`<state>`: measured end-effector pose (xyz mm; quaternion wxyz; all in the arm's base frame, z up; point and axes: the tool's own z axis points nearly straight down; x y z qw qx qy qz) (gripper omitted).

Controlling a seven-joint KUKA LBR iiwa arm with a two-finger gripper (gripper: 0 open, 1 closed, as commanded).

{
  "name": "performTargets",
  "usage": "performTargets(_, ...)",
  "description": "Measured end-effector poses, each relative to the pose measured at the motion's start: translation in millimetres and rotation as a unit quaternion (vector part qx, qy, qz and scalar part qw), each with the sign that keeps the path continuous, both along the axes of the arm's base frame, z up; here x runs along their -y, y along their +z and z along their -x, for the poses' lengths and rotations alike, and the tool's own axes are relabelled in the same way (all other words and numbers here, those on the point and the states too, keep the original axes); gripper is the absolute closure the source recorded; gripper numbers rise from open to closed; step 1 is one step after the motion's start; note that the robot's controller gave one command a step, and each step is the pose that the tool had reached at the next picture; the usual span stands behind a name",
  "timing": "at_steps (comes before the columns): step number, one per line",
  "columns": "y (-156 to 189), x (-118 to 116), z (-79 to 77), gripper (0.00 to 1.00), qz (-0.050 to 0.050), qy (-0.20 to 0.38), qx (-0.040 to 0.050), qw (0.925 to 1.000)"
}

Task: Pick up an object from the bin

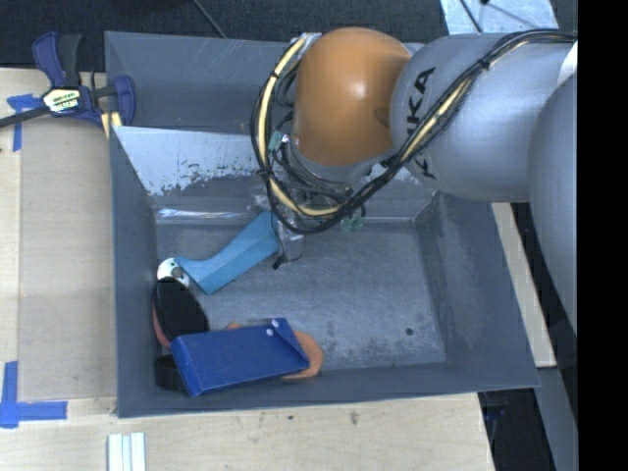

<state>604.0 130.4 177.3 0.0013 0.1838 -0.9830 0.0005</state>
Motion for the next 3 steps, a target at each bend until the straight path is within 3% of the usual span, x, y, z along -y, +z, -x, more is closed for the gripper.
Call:
performTargets(1,0,0,0.0,1.00,0.000,0.000,0.0000,1.0000)
performTargets(2,52,4,-5.6,1.00,0.001,0.007,-0.0027,1.0000)
performTargets(3,110,-22,-6.9,1.00,0.001,0.005,0.0001,1.0000)
